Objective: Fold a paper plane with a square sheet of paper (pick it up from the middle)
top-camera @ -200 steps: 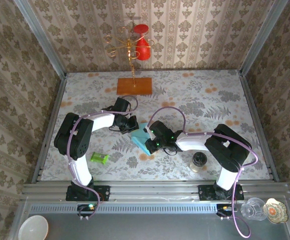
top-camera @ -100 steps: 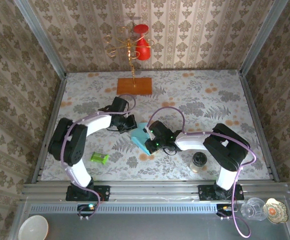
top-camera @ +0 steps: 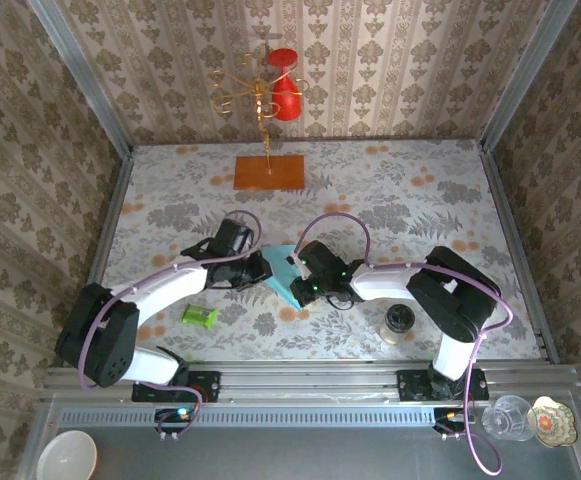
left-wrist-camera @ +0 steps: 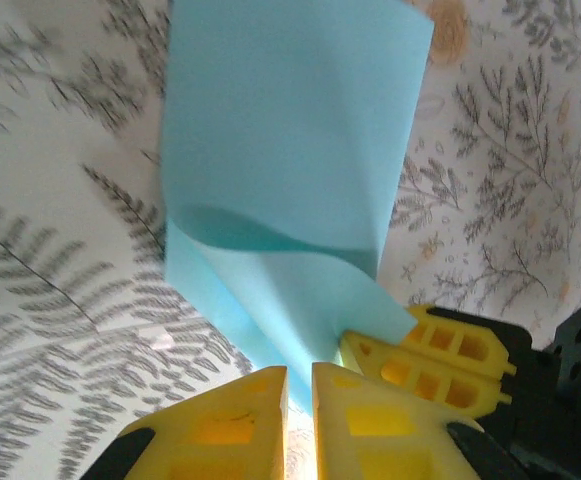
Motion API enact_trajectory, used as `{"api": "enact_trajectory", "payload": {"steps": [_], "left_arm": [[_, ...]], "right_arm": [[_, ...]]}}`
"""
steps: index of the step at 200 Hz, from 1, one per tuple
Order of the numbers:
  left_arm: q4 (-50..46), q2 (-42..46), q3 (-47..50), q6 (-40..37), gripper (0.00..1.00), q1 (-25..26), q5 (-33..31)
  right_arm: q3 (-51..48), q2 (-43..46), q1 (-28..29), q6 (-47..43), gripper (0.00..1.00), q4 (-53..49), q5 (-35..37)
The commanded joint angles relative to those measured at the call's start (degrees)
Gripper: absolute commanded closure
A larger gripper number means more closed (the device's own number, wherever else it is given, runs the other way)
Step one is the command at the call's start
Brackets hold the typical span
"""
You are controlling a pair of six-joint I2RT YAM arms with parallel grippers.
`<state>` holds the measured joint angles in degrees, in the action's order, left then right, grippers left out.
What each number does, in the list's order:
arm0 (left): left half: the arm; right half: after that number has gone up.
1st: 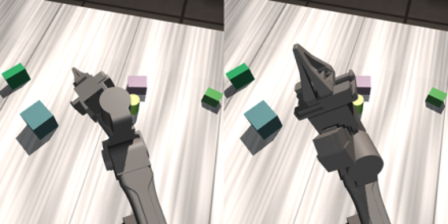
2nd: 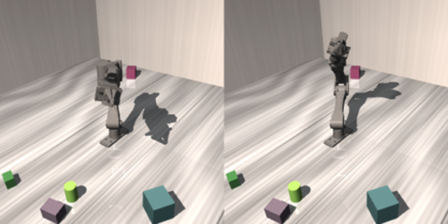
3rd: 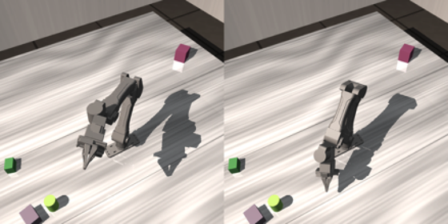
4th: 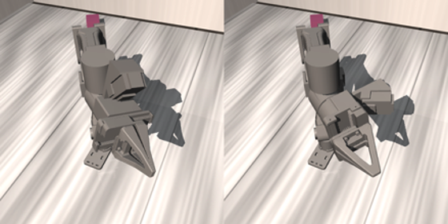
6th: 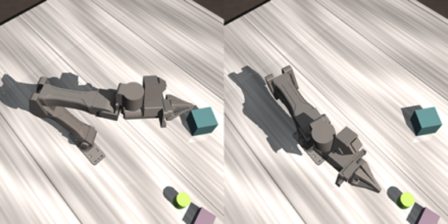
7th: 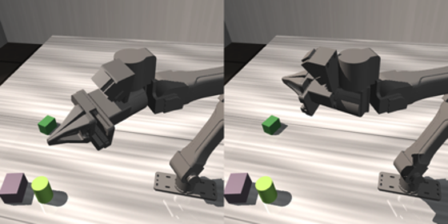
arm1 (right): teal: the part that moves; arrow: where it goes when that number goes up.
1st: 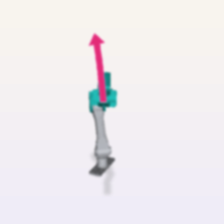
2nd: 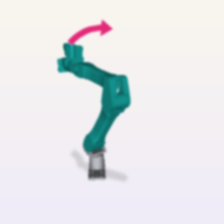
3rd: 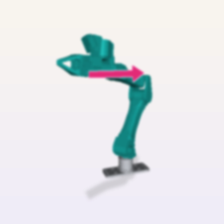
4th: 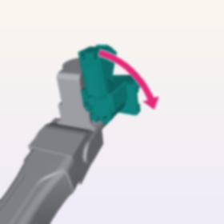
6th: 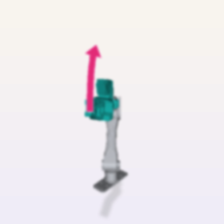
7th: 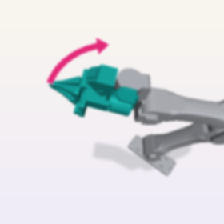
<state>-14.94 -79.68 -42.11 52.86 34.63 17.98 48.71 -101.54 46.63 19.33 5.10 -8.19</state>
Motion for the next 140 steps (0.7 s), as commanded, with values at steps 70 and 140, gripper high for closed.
{"api": "enact_trajectory", "payload": {"steps": [70, 140], "left_arm": [[6.84, -8.93, -1.13, 4.27, 0.88, 3.88, 2.32], [8.6, -9.16, -0.76, 3.77, 0.88, 3.86, 1.8]], "right_arm": [[0.42, -0.77, -0.33, -0.1, 1.0, -1.47, -0.6], [0.2, -0.72, -0.37, -0.13, 1.0, -1.15, -0.65]]}}
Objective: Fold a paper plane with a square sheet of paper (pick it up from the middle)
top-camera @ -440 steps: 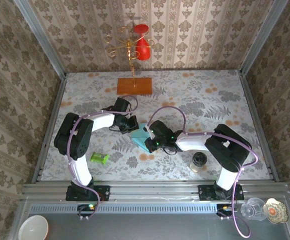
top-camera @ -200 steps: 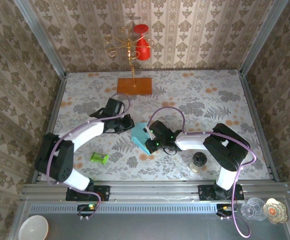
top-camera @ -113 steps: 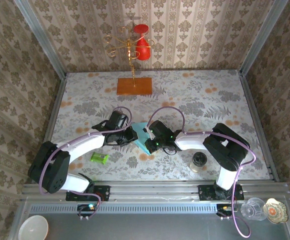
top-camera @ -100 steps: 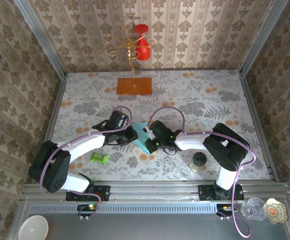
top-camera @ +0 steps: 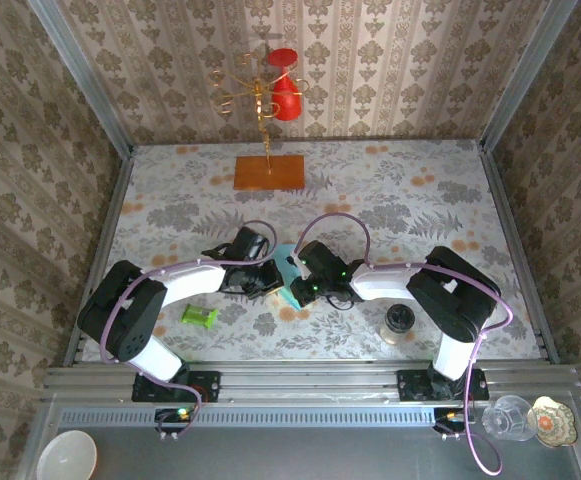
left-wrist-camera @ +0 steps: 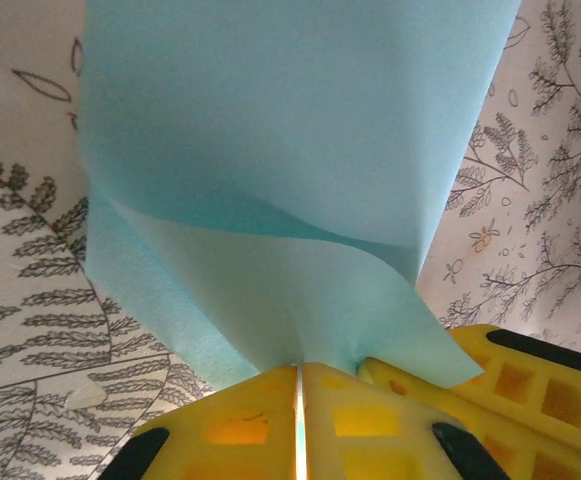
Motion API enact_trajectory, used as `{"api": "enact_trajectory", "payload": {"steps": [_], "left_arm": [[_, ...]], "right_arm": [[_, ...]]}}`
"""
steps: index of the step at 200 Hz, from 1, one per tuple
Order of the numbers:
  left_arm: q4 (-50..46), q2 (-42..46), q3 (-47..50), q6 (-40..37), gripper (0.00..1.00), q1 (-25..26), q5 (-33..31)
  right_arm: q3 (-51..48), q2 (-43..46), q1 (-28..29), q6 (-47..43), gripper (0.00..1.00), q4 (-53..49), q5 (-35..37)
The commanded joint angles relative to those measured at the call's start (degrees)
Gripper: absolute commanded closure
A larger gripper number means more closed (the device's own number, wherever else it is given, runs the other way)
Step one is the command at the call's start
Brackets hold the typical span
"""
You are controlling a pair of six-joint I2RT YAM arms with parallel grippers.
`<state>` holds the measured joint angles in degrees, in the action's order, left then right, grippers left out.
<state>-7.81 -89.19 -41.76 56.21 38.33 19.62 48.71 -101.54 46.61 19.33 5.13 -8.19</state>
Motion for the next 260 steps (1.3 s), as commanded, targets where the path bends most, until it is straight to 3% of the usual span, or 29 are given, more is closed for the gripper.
{"api": "enact_trajectory", "payload": {"steps": [1, 260], "left_arm": [[1.52, 0.38, -1.12, 0.41, 0.88, 0.08, 0.16], [0.6, -2.74, 0.89, -0.35, 0.92, -2.64, -1.1]], "right_arm": [[0.2, -0.72, -0.35, -0.13, 1.0, -1.18, -0.65], [0.51, -0.33, -0.41, -0.16, 1.0, -1.95, -0.26]]}}
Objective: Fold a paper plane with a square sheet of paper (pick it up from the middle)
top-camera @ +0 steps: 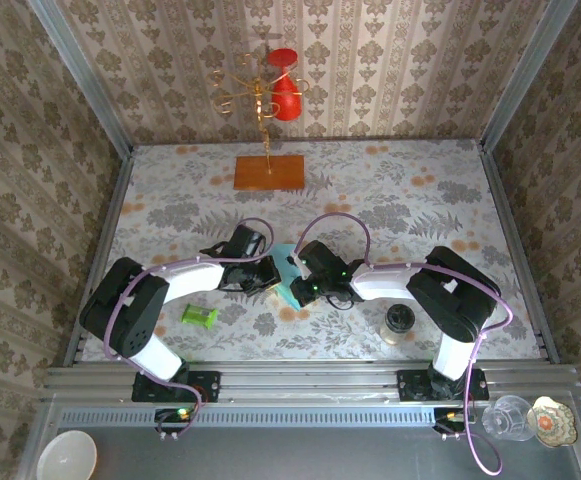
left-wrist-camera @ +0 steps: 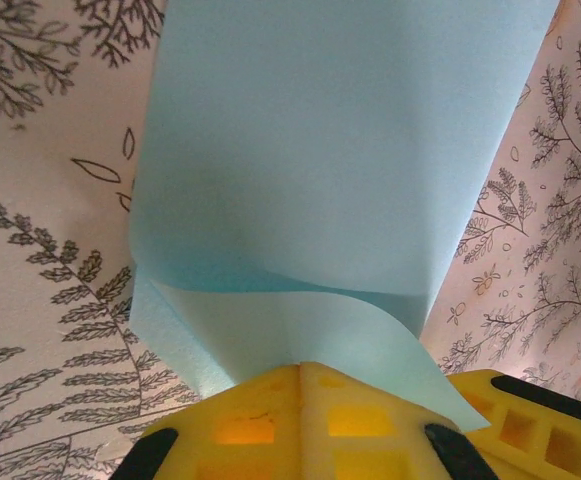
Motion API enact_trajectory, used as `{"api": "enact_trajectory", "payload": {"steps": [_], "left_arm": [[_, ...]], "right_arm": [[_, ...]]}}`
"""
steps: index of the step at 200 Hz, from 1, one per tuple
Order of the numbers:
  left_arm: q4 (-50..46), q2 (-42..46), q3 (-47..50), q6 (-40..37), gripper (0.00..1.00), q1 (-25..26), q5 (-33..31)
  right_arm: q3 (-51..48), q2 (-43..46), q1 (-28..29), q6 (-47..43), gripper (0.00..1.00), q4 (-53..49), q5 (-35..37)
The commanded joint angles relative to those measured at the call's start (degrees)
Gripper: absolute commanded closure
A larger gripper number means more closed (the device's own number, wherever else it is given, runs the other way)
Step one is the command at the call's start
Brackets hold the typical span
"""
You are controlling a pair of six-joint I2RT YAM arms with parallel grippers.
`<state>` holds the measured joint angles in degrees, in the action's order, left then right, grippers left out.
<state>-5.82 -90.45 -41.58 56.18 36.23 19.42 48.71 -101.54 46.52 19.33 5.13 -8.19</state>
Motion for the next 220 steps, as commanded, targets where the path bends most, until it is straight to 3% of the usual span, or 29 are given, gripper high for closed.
{"api": "enact_trajectory", "payload": {"steps": [1, 92, 104, 121, 133, 162, 182, 220], "left_arm": [[-1.38, -1.52, 0.71, -0.31, 0.92, -0.54, -0.94], [-1.47, -2.99, 1.46, -0.24, 0.93, -0.81, -1.31], [-1.56, -2.65, 1.86, -0.03, 0.94, -0.94, -1.55], [-1.56, -2.11, 2.51, 0.2, 0.95, -1.15, -1.67], [-1.56, -1.77, 2.69, 0.24, 0.95, -1.2, -1.67], [-1.3, -1.0, 3.08, 0.58, 0.95, -1.25, -1.67], [-1.13, -0.52, 3.26, 0.77, 0.95, -1.25, -1.75], [-0.68, -0.43, 3.43, 0.86, 0.95, -1.25, -1.5]], "right_arm": [[0.51, -0.33, -0.35, -0.12, 1.0, -1.91, -0.26], [0.31, 0.73, -0.43, 0.91, 1.0, -1.87, -0.08], [0.27, 2.26, -0.46, 1.9, 0.93, -2.09, -0.03], [0.87, 5.27, -1.06, 4.81, 0.72, -4.14, 1.44], [1.62, 7.37, -1.73, 6.77, 0.63, -6.21, 2.6], [2.07, 11.14, -3.35, 12.63, 0.56, -10.38, 2.91], [2.22, 11.58, -3.77, 15.09, 0.61, -11.47, -1.77], [1.2, 9.58, -3.11, 18.46, 0.83, -7.31, -12.97]]}}
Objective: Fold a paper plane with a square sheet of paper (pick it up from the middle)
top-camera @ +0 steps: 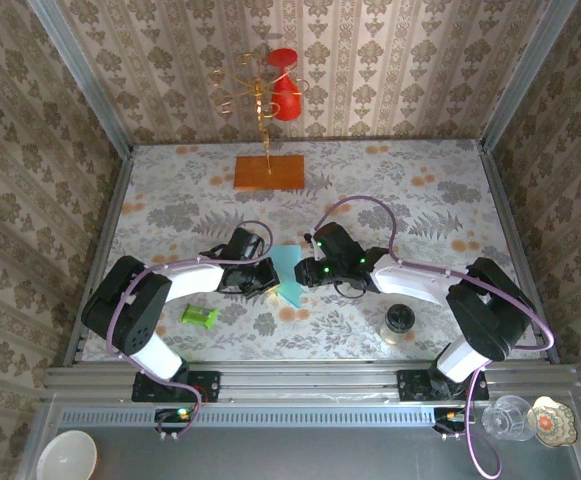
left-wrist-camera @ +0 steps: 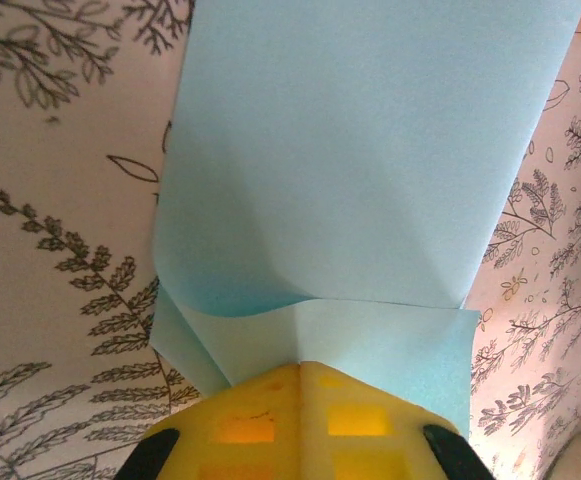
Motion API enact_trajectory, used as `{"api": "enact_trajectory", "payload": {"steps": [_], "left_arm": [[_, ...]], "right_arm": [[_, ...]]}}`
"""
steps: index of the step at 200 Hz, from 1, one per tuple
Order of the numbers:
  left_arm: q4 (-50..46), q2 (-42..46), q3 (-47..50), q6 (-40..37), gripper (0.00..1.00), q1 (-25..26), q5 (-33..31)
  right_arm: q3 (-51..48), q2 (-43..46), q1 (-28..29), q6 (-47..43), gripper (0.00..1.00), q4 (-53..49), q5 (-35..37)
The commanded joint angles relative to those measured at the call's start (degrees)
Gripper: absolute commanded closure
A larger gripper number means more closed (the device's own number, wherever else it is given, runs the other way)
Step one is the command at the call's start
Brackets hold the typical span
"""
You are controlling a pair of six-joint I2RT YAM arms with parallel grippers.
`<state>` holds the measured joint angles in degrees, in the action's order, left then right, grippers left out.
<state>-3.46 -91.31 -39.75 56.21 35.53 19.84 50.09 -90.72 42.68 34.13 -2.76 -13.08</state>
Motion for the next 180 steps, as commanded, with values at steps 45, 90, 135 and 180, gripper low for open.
{"api": "enact_trajectory", "payload": {"steps": [45, 90, 135, 180], "left_arm": [[-3.04, 0.75, 1.6, 0.85, 0.96, -0.55, -1.75], [-3.22, 0.94, 1.61, 0.84, 0.97, -0.55, -1.65], [-3.65, 1.72, 1.09, 0.75, 0.97, -0.55, -1.18], [-3.8, 2.44, 0.86, 0.84, 0.98, -0.55, -0.77]], "right_arm": [[2.01, -6.06, 2.22, 4.01, 0.95, 2.44, -11.61], [4.92, -11.06, 2.9, 3.27, 0.97, 2.62, -12.8], [6.34, -13.83, 2.93, 2.13, 0.98, 1.54, -12.19], [6.6, -15.51, 2.94, 0.78, 0.98, 0.32, -11.28]]}}
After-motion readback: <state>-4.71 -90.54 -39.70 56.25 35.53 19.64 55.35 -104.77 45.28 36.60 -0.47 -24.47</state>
